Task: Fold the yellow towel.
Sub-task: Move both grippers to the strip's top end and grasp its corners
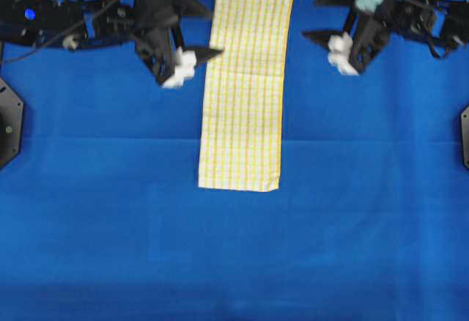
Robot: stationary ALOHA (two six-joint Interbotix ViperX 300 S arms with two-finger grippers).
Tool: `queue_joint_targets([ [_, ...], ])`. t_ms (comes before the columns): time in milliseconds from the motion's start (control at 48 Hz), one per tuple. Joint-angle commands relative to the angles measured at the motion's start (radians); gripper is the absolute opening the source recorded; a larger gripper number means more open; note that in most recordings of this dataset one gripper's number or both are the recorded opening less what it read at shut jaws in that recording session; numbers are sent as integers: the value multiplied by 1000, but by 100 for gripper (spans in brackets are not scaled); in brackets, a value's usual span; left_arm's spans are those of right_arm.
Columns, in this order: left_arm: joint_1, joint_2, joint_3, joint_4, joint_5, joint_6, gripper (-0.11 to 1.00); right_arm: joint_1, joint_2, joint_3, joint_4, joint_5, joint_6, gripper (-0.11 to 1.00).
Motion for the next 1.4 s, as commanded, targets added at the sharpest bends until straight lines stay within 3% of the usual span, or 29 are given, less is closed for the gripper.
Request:
queue_joint_targets([
  [0, 41, 15, -32, -2, -34, 3, 81, -32, 32, -51, -3, -9, -2, 75],
  [396, 179, 212, -114, -2, -118, 3, 85, -110, 287, -179, 3, -74, 3, 76],
  [688, 219, 370, -179, -2, -184, 3, 85, -158, 407, -239, 3, -83, 3, 76],
  [1021, 244, 436, -207, -5, -176, -8, 80, -143, 480, -273, 3, -86, 6, 75],
  [1084, 244, 436, -204, -6, -173, -12, 74, -143, 486, -276, 3, -86, 6, 73],
  [1147, 242, 436, -204, -8, -166, -18, 62, -143, 486, -278, 2, -86, 5, 66],
  [1292, 233, 436, -204, -8, -163, -17, 20, -143, 486, -281, -3, -86, -5, 26],
  [1376, 232, 437, -209, -6, -163, -17, 3, -141, 486, -281, -8, -86, -9, 7],
])
